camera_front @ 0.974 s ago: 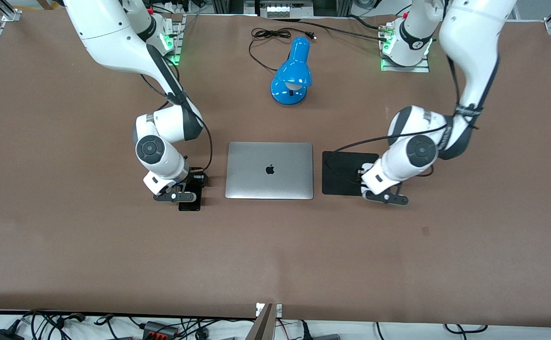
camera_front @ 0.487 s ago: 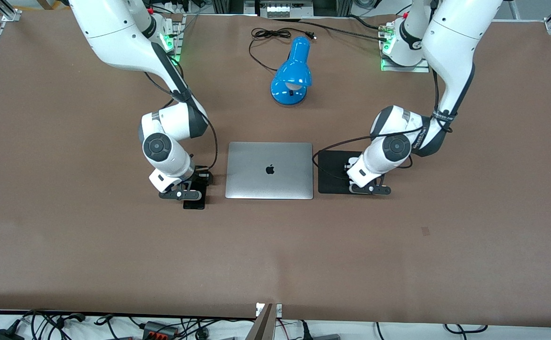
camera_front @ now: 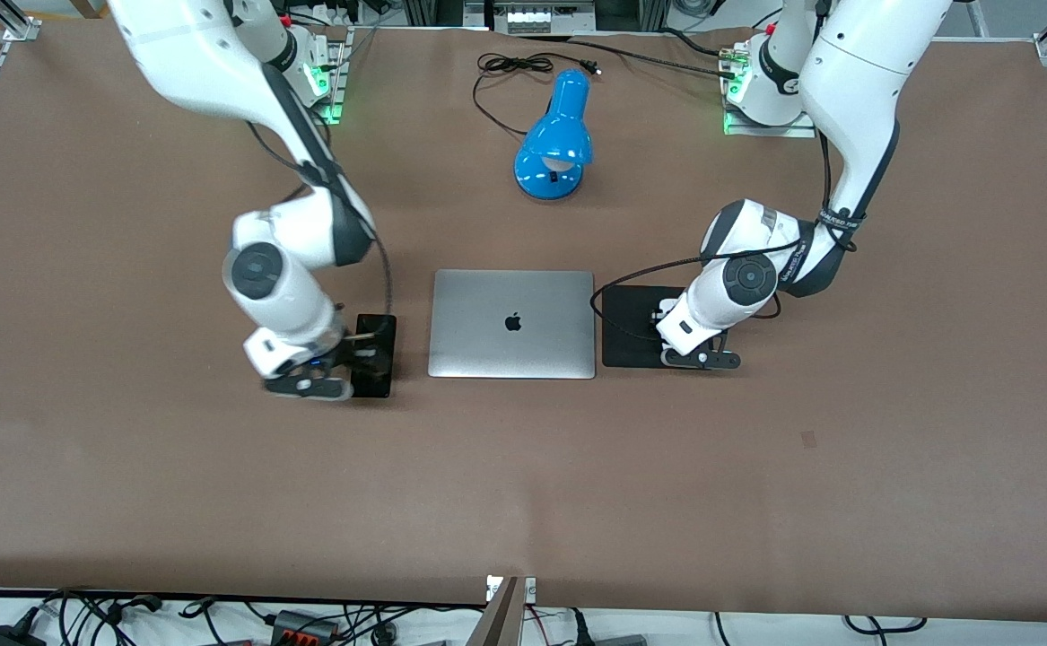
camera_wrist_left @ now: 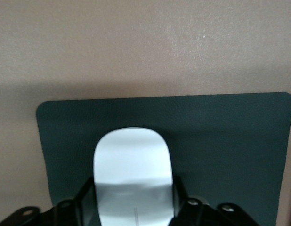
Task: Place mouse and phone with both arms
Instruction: 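Open both grippers and lift both arms away from the placed objects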
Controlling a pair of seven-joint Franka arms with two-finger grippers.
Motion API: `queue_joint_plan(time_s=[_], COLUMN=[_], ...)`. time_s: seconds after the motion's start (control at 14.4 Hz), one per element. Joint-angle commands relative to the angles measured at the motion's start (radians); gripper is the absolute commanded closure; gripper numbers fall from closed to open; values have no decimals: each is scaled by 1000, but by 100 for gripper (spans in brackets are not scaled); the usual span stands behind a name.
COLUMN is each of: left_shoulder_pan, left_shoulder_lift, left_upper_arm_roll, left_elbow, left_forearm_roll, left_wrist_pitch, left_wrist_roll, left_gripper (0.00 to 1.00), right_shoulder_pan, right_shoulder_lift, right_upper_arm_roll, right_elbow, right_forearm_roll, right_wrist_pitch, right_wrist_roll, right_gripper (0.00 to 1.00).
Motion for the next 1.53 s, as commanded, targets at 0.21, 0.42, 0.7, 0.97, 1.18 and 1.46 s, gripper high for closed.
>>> queue_joint_plan(time_s=[0.21, 0.42, 0.7, 0.97, 1.18, 1.46], left_shoulder_pan=[16, 49, 109, 192, 197, 226], left_shoulder_lift=[-155, -212, -258, -253, -252, -285], left_upper_arm_roll=[12, 14, 17, 26, 21, 14], left_elbow=[19, 115, 386, 643, 686, 657], left_forearm_roll=[21, 23, 61, 84, 125, 110], left_wrist_pitch=[-110, -266, -568, -838, -891, -989], left_wrist_roll=[-9, -9, 30, 157, 155, 155], left_gripper=[0, 0, 0, 0, 0, 0], right_shoulder_pan=[-183, -248, -262, -269, -268, -291], right_shoulder_lift=[-258, -335, -394, -453, -473, -461], right_upper_arm_roll=[-34, -41, -70, -96, -97, -104], right_elbow=[76, 191, 219, 213, 193, 210], right_forearm_roll=[-3, 8, -9, -30, -79, -78], right_wrist_pitch=[-305, -582, -750, -935, -917, -883], right_wrist_roll=[-3, -2, -143, -248, -317, -387], right_gripper=[0, 0, 0, 0, 0, 0])
